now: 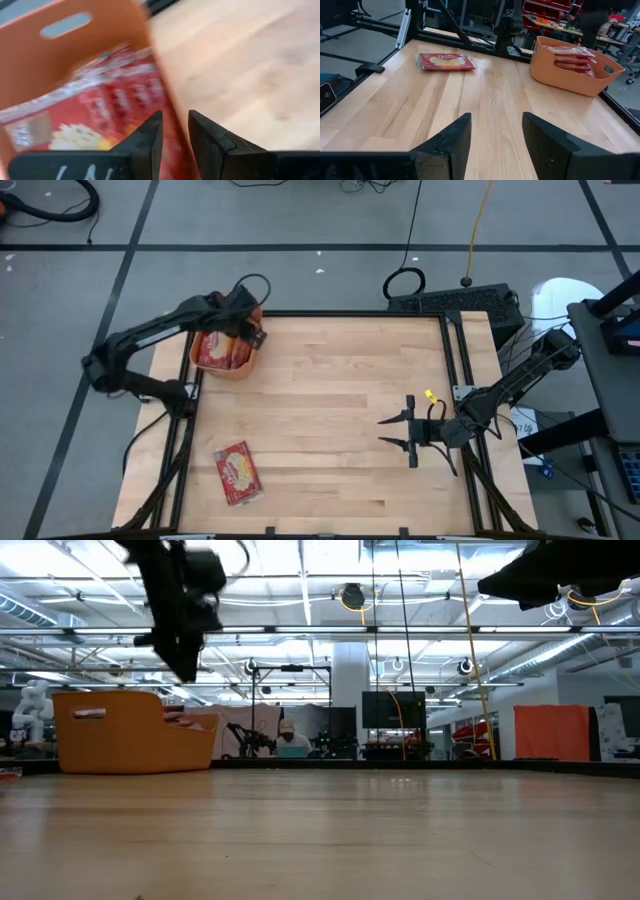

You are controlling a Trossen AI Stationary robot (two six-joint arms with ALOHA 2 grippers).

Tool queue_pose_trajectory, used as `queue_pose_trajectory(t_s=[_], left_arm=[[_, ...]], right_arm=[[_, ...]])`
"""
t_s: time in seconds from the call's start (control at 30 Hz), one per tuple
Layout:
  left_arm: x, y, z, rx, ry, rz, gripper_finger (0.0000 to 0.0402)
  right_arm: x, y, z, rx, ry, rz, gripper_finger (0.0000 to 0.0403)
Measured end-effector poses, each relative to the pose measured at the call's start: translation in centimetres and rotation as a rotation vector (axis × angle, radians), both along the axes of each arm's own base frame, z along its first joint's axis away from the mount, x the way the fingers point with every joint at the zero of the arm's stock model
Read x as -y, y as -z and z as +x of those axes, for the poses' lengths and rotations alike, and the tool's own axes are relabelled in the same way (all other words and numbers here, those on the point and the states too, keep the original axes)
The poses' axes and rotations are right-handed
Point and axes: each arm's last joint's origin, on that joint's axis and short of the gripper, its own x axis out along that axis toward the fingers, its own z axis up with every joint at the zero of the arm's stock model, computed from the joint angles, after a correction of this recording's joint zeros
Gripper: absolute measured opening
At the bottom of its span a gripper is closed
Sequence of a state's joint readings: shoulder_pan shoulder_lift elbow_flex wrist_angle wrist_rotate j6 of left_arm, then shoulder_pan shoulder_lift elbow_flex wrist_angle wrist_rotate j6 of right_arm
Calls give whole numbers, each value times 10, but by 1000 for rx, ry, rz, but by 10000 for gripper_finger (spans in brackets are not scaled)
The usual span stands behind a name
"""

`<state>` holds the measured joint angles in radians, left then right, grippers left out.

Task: Sort popcorn bags into baskets
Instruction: Put the red popcorn bag into the orange bin

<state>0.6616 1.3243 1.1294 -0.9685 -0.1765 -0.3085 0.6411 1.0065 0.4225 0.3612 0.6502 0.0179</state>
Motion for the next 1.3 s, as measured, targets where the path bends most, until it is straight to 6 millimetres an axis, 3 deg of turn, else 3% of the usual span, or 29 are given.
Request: queue_pose_trajectory(t_s=[0.1, 0.23, 0.4, 0.6, 0.87, 1.3], left_arm=[[39, -22, 5, 110, 89, 36, 97], [114, -34, 24, 214, 332, 49, 97], [203, -31, 29, 259, 521, 93, 97], [280, -13, 17, 262, 657, 89, 97], [340, 25, 8, 183, 728, 66, 97], [383, 58, -24, 42, 739, -28, 100]], right_arm=[[0, 0, 0, 0, 1, 2, 169], [0, 0, 0, 1, 7, 30, 169], [-1, 0, 0, 4, 25, 133, 169], [-6, 2, 2, -7, -29, 262, 169], [-23, 17, 19, 49, -48, 289, 169], [-44, 37, 48, 83, -64, 229, 169]])
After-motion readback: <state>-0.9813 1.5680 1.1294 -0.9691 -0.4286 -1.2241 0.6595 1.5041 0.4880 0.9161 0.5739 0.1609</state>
